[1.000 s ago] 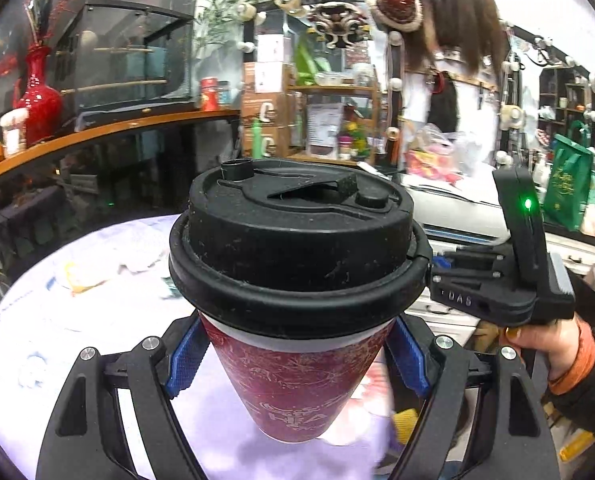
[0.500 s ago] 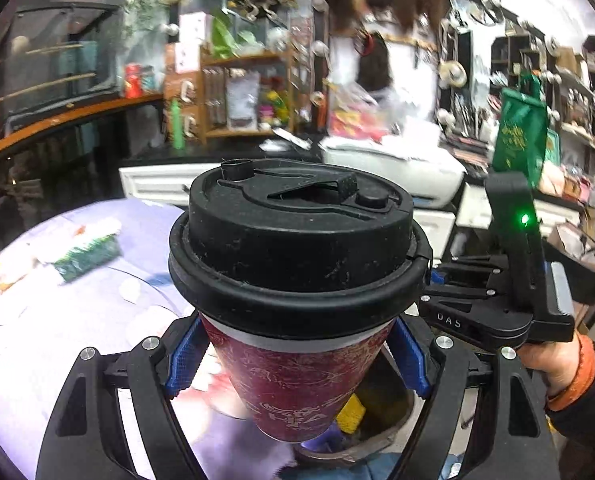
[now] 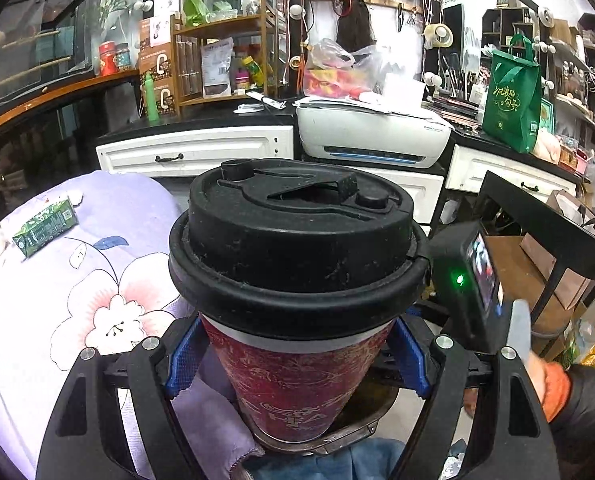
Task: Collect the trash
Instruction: 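Carry the net over the black bin and open the right gripper while left carries the cup, then lower the red cup into the bin and open the left gripper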
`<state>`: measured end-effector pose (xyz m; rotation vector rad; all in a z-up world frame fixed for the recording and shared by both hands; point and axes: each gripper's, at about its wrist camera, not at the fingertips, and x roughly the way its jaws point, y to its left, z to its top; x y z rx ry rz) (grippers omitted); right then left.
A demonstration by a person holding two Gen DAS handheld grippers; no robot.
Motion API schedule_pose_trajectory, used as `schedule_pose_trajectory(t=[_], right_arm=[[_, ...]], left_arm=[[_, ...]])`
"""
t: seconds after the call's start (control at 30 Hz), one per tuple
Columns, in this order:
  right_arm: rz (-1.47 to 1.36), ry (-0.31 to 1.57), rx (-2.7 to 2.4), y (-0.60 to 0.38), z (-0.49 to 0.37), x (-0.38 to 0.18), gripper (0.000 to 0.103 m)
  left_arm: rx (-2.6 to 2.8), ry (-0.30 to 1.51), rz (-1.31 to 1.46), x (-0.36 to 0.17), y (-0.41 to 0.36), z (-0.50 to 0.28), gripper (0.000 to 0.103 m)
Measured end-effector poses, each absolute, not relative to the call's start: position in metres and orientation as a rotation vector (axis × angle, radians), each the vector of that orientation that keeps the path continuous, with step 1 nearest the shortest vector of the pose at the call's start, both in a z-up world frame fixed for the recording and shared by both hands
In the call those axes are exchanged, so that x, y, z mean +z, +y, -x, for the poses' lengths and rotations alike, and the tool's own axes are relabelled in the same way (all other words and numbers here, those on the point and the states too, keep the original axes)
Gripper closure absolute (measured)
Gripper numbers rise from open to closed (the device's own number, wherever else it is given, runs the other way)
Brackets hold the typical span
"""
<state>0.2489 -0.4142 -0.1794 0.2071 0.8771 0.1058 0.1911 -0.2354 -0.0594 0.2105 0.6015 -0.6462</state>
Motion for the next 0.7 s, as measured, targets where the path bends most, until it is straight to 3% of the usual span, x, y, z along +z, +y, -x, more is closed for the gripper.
schedule_pose_trajectory(t=[0.7], right_arm=[[-0.196,0.754,-0.11,-0.456,-0.211,-0.141,0.041]], left_arm=[[-0.643,0.707,-0.266,-0.115,-0.274,-0.208,0.025]])
